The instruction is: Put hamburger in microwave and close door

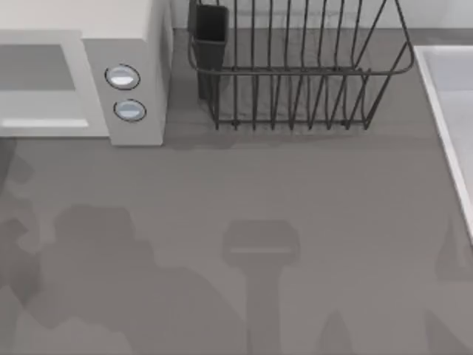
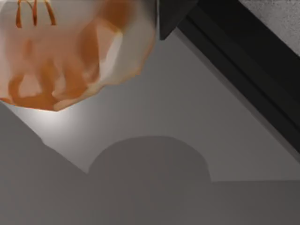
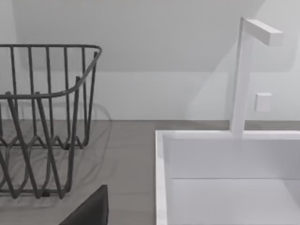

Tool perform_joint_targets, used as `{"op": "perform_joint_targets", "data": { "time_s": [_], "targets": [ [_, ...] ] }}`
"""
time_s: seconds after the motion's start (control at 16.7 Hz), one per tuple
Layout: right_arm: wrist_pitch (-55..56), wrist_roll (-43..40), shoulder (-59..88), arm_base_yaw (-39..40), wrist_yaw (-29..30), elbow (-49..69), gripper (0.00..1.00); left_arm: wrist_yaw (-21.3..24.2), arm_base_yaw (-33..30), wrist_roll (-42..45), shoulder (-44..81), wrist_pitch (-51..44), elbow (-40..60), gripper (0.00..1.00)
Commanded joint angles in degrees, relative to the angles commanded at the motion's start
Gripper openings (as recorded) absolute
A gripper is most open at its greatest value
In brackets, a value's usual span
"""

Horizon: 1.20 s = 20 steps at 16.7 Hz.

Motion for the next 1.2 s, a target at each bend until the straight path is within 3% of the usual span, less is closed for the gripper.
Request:
{"op": "perform_joint_targets", "data": {
  "time_s": [0.36,0.96,1.2],
  "targets": [
    [0.0,0.0,0.0,0.0,0.0,0.0,1.00,2.6,-0.9,-9.8,5.9,19.9,-1.6,0.00],
    [0.0,0.0,0.0,0.0,0.0,0.0,1.00,9.5,-4.1,-37.6,18.9,82.6,-9.6,0.00],
    [0.0,0.0,0.0,0.0,0.0,0.0,1.00,11.7,-5.3,-47.3,22.5,100.0,-13.4,0.00]
  ]
}}
